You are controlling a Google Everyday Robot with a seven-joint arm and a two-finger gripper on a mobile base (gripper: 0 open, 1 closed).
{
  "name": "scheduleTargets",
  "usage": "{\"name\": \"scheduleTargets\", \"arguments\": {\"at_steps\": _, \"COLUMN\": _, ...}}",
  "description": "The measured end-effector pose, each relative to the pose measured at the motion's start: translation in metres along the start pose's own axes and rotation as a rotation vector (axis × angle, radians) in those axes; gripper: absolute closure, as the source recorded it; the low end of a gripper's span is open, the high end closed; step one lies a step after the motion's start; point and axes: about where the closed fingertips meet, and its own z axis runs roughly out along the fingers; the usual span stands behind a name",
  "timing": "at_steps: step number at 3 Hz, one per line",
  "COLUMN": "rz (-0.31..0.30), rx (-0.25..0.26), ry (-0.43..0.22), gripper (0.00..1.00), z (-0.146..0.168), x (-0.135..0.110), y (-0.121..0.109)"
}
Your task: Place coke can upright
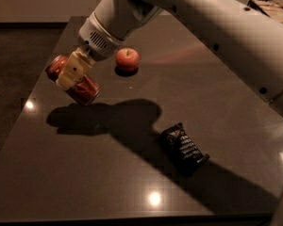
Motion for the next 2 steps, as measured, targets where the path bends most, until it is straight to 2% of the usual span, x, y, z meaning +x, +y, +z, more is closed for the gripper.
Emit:
{"name": "scheduleTargets", "arguments": {"at_steps": 1, "rz": -0.041, "rx": -0.026, "ry": -0.169, "gripper": 1.00, "z": -0.0170, "x": -0.0049, "y": 0.0025}}
{"name": "scheduleTargets", "arguments": {"at_steps": 2, "rz": -0.082, "rx": -0.015, "ry": -0.317, "gripper": 1.00, "z": -0.0269, "x": -0.0044, "y": 0.0070}}
